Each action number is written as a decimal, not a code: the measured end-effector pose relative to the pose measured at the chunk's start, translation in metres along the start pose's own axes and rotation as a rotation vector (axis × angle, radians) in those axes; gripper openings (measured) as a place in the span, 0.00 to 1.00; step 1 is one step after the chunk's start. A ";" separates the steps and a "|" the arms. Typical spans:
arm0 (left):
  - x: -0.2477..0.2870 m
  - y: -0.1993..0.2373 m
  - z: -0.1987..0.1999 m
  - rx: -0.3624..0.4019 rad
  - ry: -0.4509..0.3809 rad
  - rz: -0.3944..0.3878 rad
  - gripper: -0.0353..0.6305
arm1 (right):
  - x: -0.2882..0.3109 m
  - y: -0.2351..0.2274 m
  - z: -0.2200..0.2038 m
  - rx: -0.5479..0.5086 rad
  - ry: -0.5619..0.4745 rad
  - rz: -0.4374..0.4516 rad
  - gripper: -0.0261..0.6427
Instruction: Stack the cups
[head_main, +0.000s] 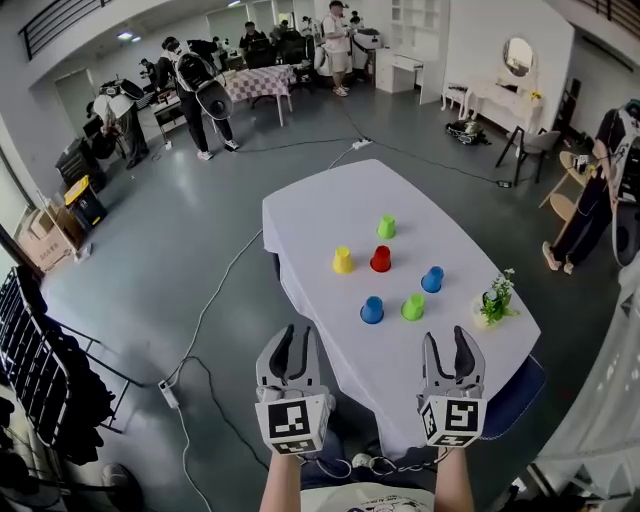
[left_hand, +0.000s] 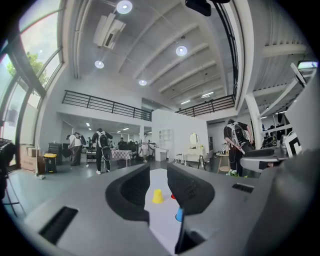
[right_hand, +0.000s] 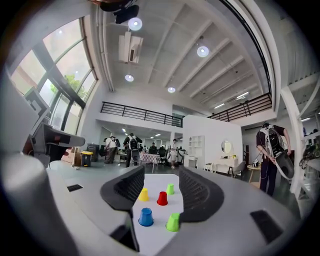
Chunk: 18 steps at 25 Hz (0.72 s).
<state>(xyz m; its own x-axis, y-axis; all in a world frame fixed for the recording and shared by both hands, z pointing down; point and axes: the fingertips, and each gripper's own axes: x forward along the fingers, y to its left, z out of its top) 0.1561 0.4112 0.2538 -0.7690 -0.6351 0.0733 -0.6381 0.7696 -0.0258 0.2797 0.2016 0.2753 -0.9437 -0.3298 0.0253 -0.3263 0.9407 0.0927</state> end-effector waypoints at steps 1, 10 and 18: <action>0.008 0.001 -0.001 -0.005 0.000 0.000 0.22 | 0.007 -0.003 -0.002 0.000 0.007 -0.001 0.39; 0.152 0.019 -0.024 -0.040 0.037 -0.128 0.41 | 0.115 -0.032 -0.030 0.002 0.063 -0.098 0.43; 0.331 0.037 -0.040 0.001 0.111 -0.296 0.43 | 0.251 -0.072 -0.049 0.063 0.116 -0.262 0.44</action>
<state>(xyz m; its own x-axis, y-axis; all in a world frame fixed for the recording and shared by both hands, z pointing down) -0.1209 0.2323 0.3166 -0.5404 -0.8206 0.1860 -0.8338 0.5519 0.0123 0.0686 0.0476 0.3242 -0.8154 -0.5658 0.1223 -0.5645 0.8240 0.0487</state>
